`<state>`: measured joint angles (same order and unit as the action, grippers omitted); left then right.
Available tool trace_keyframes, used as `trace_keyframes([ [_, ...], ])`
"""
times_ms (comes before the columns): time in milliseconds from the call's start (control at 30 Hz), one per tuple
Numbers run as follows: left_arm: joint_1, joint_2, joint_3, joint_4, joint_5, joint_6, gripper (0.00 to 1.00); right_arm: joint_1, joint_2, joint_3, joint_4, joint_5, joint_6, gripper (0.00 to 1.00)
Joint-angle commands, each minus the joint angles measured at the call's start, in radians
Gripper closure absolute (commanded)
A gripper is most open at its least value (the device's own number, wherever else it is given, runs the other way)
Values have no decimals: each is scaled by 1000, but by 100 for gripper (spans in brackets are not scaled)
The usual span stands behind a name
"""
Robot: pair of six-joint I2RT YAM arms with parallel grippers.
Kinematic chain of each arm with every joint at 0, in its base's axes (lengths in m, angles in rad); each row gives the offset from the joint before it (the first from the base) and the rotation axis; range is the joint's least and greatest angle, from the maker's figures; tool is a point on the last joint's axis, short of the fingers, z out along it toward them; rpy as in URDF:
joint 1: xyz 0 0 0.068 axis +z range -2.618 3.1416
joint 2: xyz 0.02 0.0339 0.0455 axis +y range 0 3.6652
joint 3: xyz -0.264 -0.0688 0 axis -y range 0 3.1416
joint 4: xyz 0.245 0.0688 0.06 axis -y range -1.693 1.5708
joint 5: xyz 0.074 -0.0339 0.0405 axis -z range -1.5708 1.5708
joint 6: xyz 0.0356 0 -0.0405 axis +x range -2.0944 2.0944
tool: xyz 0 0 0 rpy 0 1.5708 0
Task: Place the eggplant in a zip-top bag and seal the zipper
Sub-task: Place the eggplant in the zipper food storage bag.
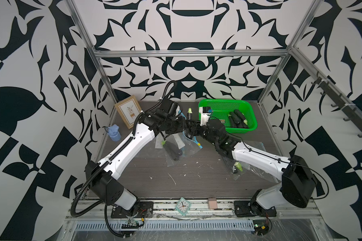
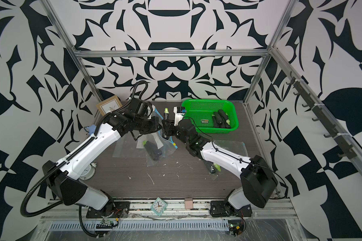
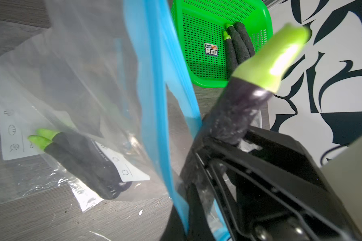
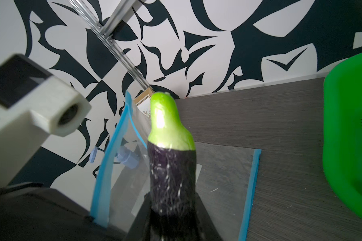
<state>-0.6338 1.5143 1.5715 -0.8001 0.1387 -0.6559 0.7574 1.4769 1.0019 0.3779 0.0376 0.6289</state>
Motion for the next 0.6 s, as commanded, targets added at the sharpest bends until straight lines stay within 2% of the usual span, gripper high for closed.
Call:
trace_keyframes([
  [0, -4, -44, 32, 1, 27, -10, 100, 15, -12, -17, 73, 50, -37, 92],
  [200, -6, -45, 39, -3, 24, -12, 100, 77, -18, -83, 208, 141, -125, 85],
  [300, -6, -37, 42, -15, 16, -7, 100, 86, -40, -108, 248, 138, -148, 76],
  [433, -4, -34, 49, -24, 11, 5, 100, 88, -73, -98, 195, 112, -183, 68],
  [567, -3, -26, 65, -37, 4, 17, 100, 88, -95, -49, 41, 76, -208, 50],
])
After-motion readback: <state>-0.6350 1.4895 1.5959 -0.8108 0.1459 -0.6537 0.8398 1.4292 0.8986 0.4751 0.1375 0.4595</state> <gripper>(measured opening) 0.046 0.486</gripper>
